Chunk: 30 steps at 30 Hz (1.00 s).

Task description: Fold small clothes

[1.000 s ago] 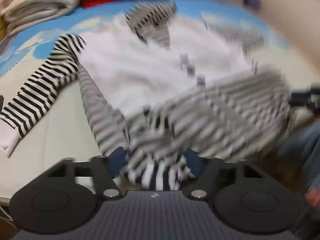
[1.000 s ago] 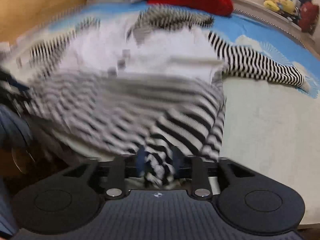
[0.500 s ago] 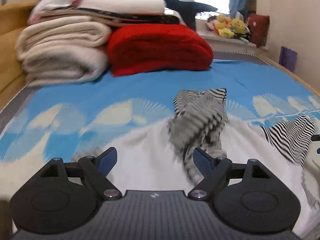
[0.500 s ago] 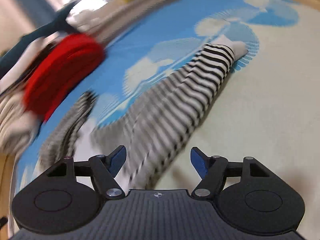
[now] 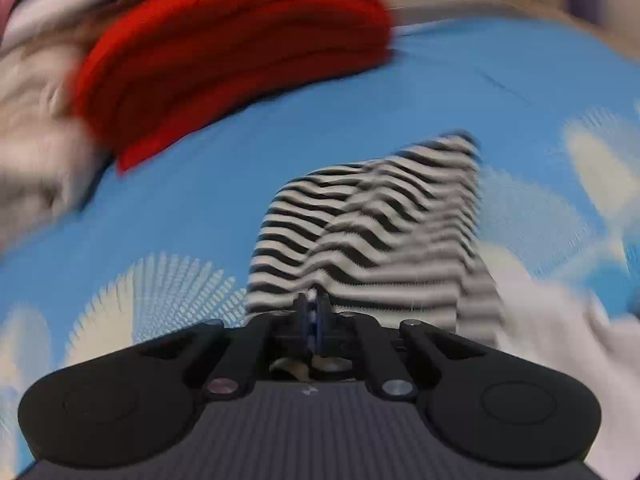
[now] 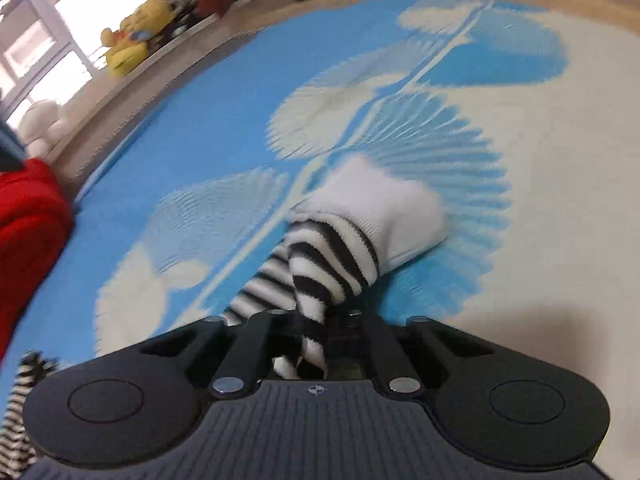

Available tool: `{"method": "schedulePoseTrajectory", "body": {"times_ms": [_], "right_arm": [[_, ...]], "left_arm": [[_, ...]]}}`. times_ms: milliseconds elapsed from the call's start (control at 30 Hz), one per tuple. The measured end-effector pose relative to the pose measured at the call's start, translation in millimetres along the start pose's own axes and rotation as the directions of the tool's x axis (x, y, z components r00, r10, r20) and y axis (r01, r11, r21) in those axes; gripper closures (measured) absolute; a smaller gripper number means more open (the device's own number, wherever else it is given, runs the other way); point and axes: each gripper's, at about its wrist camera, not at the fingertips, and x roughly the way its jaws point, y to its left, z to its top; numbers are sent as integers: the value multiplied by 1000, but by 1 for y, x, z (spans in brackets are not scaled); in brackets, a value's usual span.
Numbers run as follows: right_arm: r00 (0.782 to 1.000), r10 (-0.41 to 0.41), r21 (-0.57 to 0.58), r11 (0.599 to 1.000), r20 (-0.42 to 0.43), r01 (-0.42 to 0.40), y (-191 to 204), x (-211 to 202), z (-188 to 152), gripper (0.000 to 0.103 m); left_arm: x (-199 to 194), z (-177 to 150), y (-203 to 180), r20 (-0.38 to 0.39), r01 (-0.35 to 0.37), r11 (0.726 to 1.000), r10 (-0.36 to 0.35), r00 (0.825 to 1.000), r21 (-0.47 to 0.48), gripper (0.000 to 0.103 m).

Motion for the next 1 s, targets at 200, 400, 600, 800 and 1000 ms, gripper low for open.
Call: {"method": "schedulePoseTrajectory", "body": {"times_ms": [200, 400, 600, 800, 1000], "right_arm": [[997, -54, -22, 998, 60, 56, -72, -18, 2, 99], [988, -128, 93, 988, 88, 120, -95, -34, -3, 98], [980, -169, 61, 985, 100, 164, -87, -58, -5, 34], [977, 16, -2, 1000, 212, -16, -78, -182, -30, 28], [913, 392, -280, 894, 111, -350, -28, -309, -108, 14]], "left_arm": [[44, 8, 76, 34, -173, 945, 190, 981, -277, 101], [63, -8, 93, -32, -183, 926, 183, 983, -330, 31], [2, -35, 130, 18, -140, 919, 158, 987, -368, 9], [-140, -111, 161, 8, -288, 907, 305, 952, -307, 1], [-278, -239, 166, -58, -379, 870, 381, 923, -314, 0]]}}
